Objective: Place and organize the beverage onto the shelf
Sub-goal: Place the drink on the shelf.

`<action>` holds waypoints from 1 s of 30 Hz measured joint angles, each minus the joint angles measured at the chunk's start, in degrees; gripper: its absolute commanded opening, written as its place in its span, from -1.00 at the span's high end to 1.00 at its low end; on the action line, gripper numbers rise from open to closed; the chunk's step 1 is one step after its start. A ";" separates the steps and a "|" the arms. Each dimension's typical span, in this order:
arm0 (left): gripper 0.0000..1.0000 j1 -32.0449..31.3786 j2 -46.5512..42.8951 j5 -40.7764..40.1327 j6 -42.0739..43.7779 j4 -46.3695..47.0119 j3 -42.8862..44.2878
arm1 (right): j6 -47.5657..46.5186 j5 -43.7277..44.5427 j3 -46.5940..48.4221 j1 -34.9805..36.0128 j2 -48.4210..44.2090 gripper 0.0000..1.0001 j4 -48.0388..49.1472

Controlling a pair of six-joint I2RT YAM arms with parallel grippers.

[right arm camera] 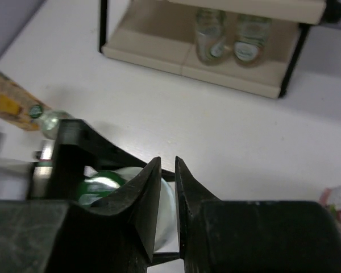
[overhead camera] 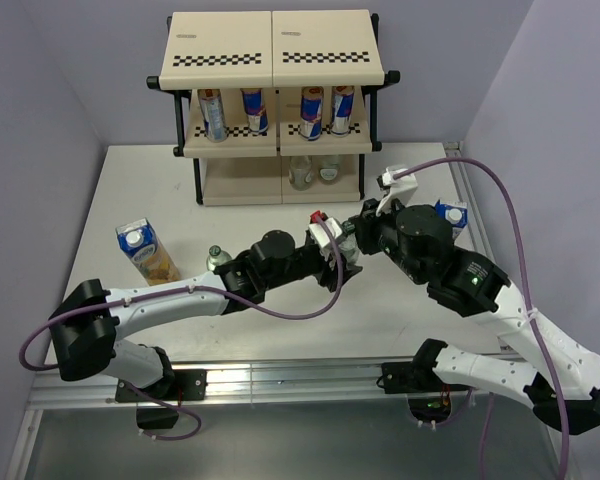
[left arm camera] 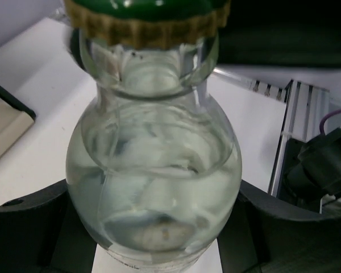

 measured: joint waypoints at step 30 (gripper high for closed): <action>0.99 7.50 1.40 4.81 -1.22 -8.17 2.03 | -7.28 -7.08 -3.26 1.90 3.15 0.57 11.78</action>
